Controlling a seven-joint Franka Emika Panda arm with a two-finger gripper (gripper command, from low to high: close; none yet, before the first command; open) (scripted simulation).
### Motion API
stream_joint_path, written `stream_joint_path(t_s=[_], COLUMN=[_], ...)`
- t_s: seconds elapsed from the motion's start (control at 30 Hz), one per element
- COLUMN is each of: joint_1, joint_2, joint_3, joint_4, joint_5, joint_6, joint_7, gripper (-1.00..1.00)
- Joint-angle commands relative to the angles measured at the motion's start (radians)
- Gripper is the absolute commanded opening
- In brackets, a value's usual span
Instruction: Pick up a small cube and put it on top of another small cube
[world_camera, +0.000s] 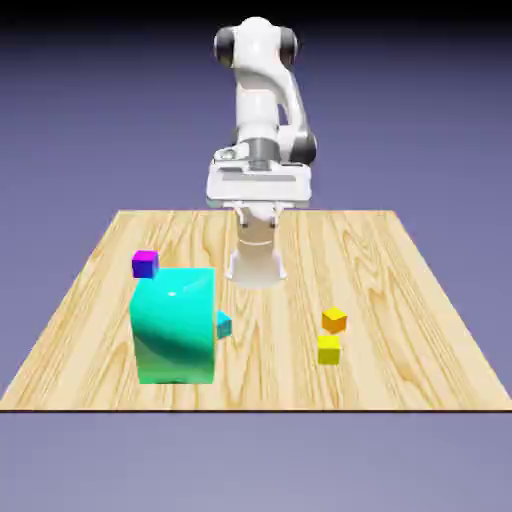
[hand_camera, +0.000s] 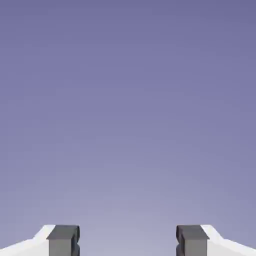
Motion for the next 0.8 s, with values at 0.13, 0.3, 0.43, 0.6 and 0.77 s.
stream_joint_path(t_s=[0.13,0.3,0.43,0.6,0.77], joint_1=[-0.075,-0.150,-0.210,-0.285,-0.359], joint_2=[0.035,0.070,0.098,0.133,0.168], joint_3=[0.123,0.245,0.343,0.466,0.589], joint_4=[0.000,0.000,0.000,0.000,0.000], joint_5=[0.013,0.026,0.036,0.048,0.061], joint_6=[-0.027,-0.055,-0.077,-0.104,-0.132], joint_7=[-0.218,-0.435,-0.609,-0.826,-1.044], gripper=[0.00,0.00,0.00,0.00,0.00])
